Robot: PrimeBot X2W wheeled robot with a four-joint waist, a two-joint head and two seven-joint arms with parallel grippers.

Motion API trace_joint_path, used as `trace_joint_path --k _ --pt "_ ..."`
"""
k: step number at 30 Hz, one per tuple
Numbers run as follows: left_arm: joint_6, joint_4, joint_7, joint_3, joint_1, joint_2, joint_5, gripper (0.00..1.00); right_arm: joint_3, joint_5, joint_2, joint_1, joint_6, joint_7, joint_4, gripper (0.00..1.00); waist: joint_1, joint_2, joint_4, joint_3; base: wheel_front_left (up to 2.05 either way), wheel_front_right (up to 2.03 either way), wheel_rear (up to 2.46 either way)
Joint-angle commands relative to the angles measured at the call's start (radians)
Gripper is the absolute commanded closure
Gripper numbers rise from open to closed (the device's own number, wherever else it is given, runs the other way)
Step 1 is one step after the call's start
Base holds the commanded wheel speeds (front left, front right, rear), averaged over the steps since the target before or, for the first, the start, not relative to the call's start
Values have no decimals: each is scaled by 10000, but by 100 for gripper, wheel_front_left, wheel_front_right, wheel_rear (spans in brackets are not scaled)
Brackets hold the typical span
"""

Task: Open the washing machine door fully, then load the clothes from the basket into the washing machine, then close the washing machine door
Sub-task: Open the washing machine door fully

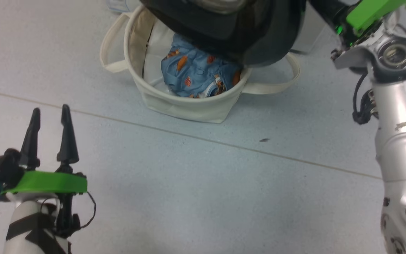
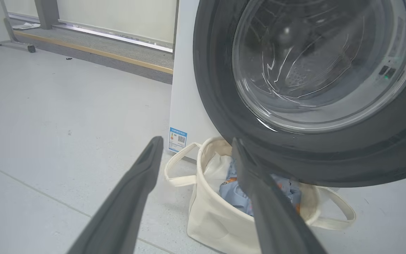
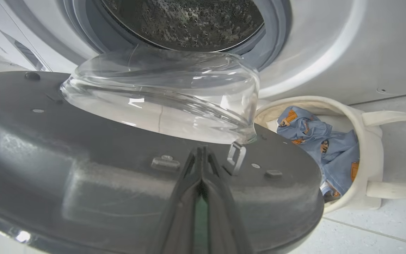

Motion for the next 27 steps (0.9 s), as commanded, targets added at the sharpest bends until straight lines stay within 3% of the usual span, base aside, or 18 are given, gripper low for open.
trace_joint_path --k 1,27 --pt "-59 -447 -59 517 281 427 84 0 205 90 362 234 75 201 -490 100 0 0 -28 -431 0 0 0" --pt "-59 -357 -59 893 1619 579 352 0 1712 1011 750 1795 75 266 556 100 0 0 443 -2885 0 0 0"
